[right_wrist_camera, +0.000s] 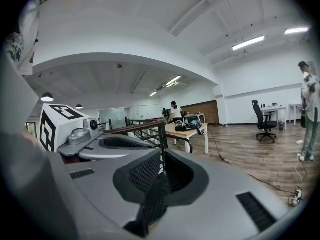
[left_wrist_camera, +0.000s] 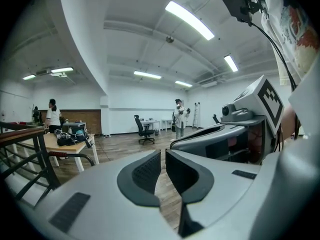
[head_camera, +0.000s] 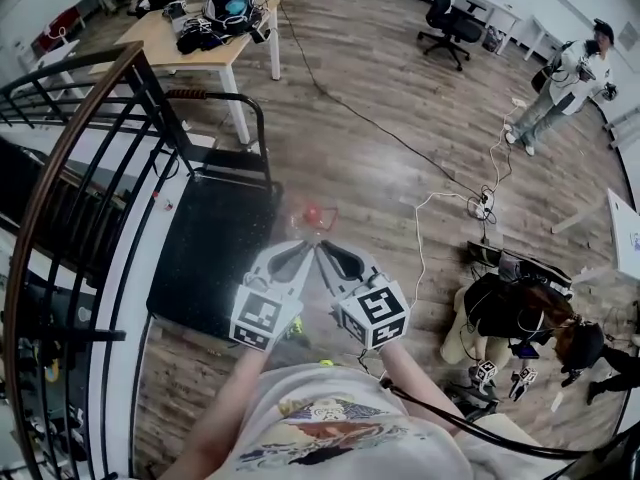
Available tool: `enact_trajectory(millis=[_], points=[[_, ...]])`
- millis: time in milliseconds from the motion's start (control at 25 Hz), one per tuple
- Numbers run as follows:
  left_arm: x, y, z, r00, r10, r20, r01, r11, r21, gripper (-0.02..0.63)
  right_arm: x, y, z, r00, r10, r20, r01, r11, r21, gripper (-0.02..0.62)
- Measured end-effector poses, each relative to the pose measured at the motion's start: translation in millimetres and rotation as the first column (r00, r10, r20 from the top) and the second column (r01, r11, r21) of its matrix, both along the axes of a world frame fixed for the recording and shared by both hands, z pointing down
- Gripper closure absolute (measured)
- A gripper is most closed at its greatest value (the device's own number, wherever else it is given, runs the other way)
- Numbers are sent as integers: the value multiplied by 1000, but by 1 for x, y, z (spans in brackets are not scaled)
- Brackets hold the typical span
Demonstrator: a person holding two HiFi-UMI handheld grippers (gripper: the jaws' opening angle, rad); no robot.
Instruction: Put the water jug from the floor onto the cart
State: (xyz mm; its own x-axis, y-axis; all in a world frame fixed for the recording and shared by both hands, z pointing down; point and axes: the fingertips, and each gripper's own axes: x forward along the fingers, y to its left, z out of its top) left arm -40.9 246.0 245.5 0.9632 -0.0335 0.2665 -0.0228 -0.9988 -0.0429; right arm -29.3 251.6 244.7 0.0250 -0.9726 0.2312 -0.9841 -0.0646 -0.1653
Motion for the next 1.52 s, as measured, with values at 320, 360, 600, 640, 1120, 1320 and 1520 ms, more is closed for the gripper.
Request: enact_trajectory(millis=[320,360,600,640,1120,1320,1520], points=[[26,-81,12,1000,24,7,-23,1000,-15,592,25,-80,12,1000,22,-7,-22,999,-28,572],[28,-89,13,1000,28,8,-28,1000,-16,591,27,-89,13,1000,26,-7,-27,999,-30,572],[43,-118,14,998,61,21,-61,998,-11,591,43,-118,13,999,51,-9,-51,998,-40,572],[45,-120,15,998,63,24,-63,998,-14,592,45,-120,14,999,52,-8,-52,998,-44,571],[87,-148,32,999,12,34,-11,1000,-29,589,90,-150,28,1000,16,-9,-17,998,-58,571],[117,-161,32,997,-68,29,69,997,-38,572,121,-162,27,998,-64,-10,64,996,-66,571],[153,-177,40,990,-137,42,138,990,-26,555,157,-178,36,988,-152,-7,152,986,-72,571]])
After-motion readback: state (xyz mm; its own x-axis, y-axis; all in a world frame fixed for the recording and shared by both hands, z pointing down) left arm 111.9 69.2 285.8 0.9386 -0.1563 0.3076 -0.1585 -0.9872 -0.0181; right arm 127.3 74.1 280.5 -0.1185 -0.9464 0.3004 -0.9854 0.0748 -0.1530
